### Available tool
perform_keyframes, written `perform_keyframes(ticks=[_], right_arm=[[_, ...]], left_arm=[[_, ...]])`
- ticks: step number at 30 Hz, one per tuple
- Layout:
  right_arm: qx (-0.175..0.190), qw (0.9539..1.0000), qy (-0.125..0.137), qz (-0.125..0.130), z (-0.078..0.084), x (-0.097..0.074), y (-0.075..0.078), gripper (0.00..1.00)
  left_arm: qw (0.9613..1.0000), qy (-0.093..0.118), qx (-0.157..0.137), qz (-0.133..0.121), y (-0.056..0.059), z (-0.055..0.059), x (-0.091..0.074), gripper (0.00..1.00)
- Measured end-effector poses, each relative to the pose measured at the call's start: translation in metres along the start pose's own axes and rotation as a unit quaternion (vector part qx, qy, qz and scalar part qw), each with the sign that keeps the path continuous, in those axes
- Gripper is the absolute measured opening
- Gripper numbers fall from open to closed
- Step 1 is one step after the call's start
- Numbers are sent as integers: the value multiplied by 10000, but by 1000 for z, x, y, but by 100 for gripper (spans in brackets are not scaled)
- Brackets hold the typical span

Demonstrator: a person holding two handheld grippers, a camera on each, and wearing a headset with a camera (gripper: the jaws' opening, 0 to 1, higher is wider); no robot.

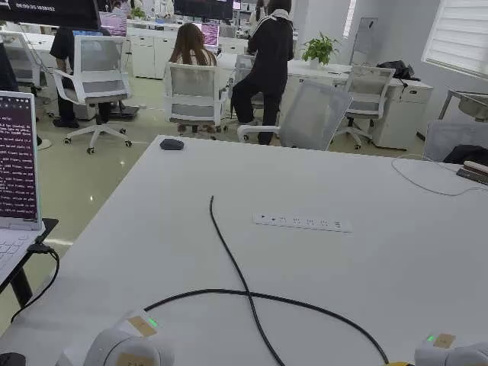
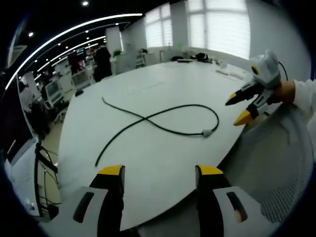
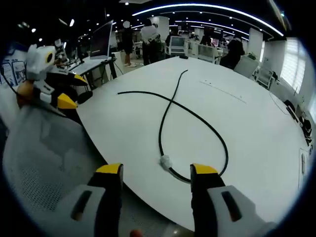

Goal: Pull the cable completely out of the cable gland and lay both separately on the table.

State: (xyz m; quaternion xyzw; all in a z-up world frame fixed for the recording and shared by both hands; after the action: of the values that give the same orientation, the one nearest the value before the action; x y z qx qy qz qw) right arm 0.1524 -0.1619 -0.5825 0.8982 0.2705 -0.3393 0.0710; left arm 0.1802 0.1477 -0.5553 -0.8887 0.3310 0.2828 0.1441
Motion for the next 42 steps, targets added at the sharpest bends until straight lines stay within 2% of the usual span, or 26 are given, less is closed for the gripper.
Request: perform_keyframes(ticks=[9, 42], right_arm=[[51, 9999, 101, -8, -1, 0, 0, 56], [34, 9999, -103, -54, 2, 2, -1, 58]], left_arm=[[10000, -35, -35, -15, -1, 1, 1, 58], [10000, 73, -59, -15, -1, 0, -1, 58]])
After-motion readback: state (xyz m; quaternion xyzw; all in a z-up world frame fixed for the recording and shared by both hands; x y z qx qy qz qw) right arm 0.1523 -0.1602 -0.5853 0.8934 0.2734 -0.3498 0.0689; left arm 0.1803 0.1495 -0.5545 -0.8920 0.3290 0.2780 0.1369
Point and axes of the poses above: the centre of the closed fingertips' face, and the gripper's own axes: x roughly forward along the fingers, y roughly to its right, z roughly out of its underside, the point moved 10 cm from there along -x, roughly backward along the fingers, and after that the axes turned 4 degrees about y, right-handed, at the moved point
